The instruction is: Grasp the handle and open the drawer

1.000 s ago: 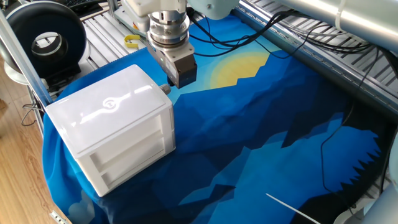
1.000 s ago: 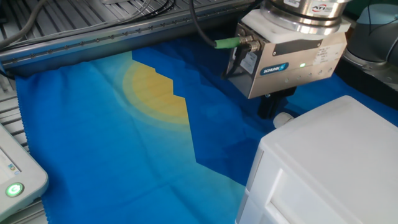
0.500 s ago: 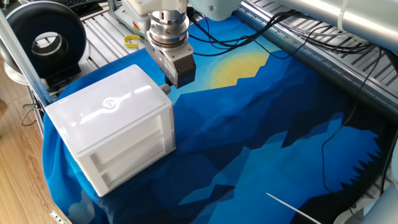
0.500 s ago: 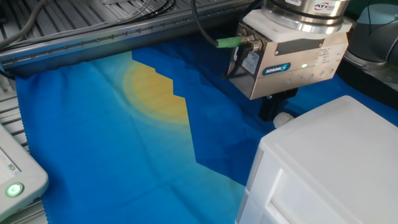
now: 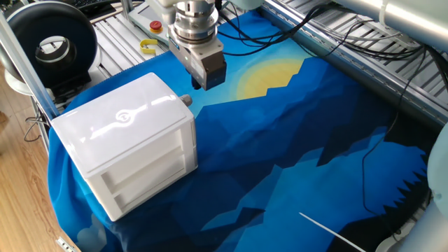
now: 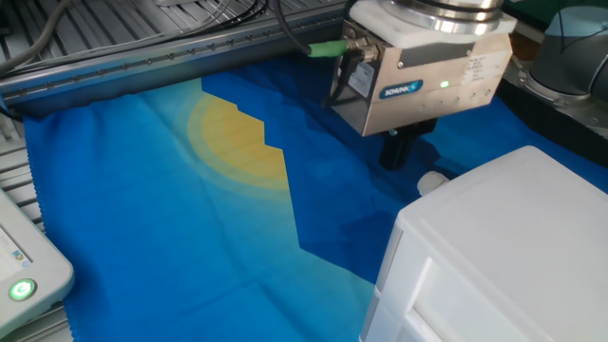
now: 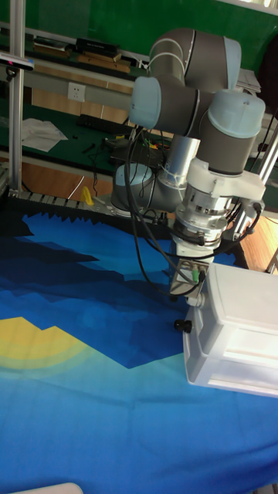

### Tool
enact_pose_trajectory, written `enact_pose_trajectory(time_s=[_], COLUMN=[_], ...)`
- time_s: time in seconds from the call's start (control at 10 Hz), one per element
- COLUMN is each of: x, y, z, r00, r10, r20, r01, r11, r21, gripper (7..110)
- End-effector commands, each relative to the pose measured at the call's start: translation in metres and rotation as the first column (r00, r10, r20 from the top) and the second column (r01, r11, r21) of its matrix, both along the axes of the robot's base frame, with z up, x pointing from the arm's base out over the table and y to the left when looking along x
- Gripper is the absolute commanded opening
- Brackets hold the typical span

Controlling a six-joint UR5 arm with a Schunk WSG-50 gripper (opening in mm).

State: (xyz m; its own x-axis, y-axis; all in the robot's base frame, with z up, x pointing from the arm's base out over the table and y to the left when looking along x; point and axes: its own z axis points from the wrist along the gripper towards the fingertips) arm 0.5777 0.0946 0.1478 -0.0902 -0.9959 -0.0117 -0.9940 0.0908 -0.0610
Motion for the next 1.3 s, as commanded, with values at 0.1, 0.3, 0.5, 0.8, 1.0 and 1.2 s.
enact_pose_trajectory(time_s=[0.1, 0.3, 0.5, 0.8, 1.0, 1.2], x=[0.0, 0.003, 0.002, 0.003, 0.023, 0.04], y=[0.0, -0.012, -0.003, -0.007, -0.005, -0.005], z=[0.004, 0.004, 0.004, 0.004, 0.006, 0.004], r00=[1.0, 0.999, 1.0, 1.0, 1.0, 0.999], r10=[-0.014, -0.039, -0.007, -0.007, 0.011, 0.021], r20=[-0.008, 0.005, 0.001, -0.006, -0.021, -0.034], r01=[0.014, 0.039, 0.007, 0.007, -0.012, -0.021], r11=[1.0, 0.999, 1.0, 1.0, 1.0, 1.0], r21=[0.026, -0.023, 0.013, -0.005, -0.009, 0.0], gripper=[7, 7, 7, 7, 7, 7])
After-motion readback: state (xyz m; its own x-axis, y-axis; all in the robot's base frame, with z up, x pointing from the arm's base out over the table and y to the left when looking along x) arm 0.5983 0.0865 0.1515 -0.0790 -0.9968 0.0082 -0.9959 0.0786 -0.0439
